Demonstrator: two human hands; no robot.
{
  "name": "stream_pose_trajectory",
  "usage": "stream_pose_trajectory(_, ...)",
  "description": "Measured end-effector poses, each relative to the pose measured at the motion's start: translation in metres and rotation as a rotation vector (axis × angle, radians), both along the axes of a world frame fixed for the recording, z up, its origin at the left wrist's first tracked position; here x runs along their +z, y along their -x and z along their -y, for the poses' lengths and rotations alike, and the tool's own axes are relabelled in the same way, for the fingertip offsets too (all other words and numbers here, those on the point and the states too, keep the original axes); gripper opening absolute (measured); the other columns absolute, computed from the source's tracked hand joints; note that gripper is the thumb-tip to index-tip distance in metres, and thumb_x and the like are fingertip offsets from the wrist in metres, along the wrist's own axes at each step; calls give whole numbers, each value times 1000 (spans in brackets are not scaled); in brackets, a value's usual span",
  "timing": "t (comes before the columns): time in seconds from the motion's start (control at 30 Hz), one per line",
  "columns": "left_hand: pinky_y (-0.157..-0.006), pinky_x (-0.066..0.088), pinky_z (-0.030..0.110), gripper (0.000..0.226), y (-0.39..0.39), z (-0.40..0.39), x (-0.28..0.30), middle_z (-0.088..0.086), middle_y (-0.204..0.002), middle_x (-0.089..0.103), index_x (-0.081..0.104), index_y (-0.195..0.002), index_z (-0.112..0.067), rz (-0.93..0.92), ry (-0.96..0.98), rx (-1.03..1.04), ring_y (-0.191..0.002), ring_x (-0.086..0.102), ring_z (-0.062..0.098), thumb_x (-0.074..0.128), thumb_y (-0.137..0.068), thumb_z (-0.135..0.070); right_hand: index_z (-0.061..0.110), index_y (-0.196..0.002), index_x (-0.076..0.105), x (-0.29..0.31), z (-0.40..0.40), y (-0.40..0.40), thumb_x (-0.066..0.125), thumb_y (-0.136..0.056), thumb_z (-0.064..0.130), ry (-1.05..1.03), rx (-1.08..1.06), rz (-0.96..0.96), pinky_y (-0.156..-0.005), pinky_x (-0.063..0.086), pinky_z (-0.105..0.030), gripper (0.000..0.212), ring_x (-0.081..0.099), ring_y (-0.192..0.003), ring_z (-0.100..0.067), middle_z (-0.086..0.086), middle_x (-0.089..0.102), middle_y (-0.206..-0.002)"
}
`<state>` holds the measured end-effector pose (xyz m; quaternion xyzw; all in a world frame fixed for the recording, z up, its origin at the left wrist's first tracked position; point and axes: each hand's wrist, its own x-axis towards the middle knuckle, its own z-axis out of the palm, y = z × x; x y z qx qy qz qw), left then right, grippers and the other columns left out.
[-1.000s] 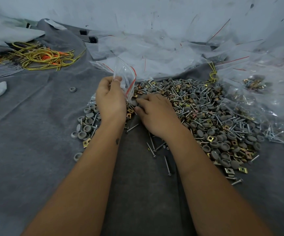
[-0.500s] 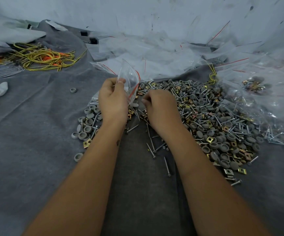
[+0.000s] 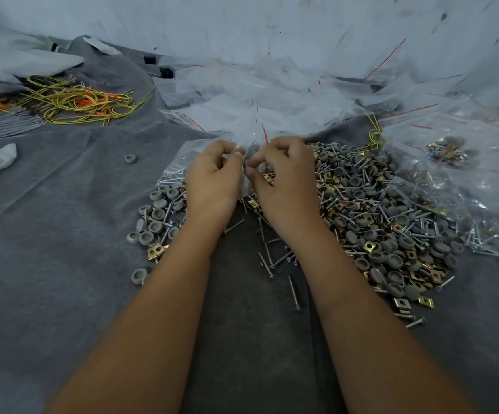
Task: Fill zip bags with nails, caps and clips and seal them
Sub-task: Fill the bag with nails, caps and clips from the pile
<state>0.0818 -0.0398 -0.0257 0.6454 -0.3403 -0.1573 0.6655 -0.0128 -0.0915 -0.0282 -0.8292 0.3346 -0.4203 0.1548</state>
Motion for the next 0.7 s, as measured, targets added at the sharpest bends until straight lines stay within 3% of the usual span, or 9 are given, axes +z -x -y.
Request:
stream_pose_trajectory(0.13,-47,40,15,15,-1,0,4,-13,-50,56,66,-85,-15,-95,46,5,-45,48,-3,56,-94,-9,18,-95,77,0,3,2,72,-83,15,-24,-5,6,-97,41,-36,13,48,-115,-27,-9,56,-120)
stream_pose_trajectory(0.23,-41,37,13,19,-4,-1,7,-14,-44,52,66,-82,-14,-181,91,10,-39,45,-2,54,-94,-6,17,-89,78,3,3,2,75,-79,12,-37,-20,77,-91,45,-39,11,54,-107,-24,-6,61,-108)
stream_pose_trajectory(0.3,-41,38,14,21,-5,-3,8,-10,-51,54,66,-78,-16,-193,103,-5,-40,45,1,55,-93,-6,18,-87,77,5,2,2,77,-78,12,-51,-18,98,-90,46,-37,11,54,-104,-21,-3,60,-103)
stream_pose_trajectory(0.4,-52,48,17,20,-4,-5,10,-6,-63,62,68,-78,-16,-182,109,-42,-54,57,3,57,-92,-7,21,-107,73,6,0,3,72,-82,11,-49,6,96,-93,44,-28,28,54,-107,-17,-2,58,-109)
stream_pose_trajectory(0.5,-75,55,40,20,-10,-5,10,4,-79,66,69,-81,-15,-282,159,14,-77,62,21,55,-94,-7,22,-134,54,7,0,2,59,-93,13,-115,40,220,-91,47,-31,43,53,-103,-14,-2,54,-116)
stream_pose_trajectory(0.57,-67,50,39,20,-17,-6,10,2,-69,58,68,-82,-15,-371,216,111,-67,54,22,54,-95,-8,22,-139,46,8,0,2,52,-97,14,-176,10,253,-87,49,-33,43,54,-99,-11,0,54,-119)
stream_pose_trajectory(0.7,-56,39,23,19,-23,-8,11,-11,-53,47,67,-80,-18,-439,292,239,-50,44,5,56,-94,-11,14,-131,58,3,5,3,47,-95,4,-121,67,-30,-100,43,-43,39,53,-116,-22,-6,61,-124)
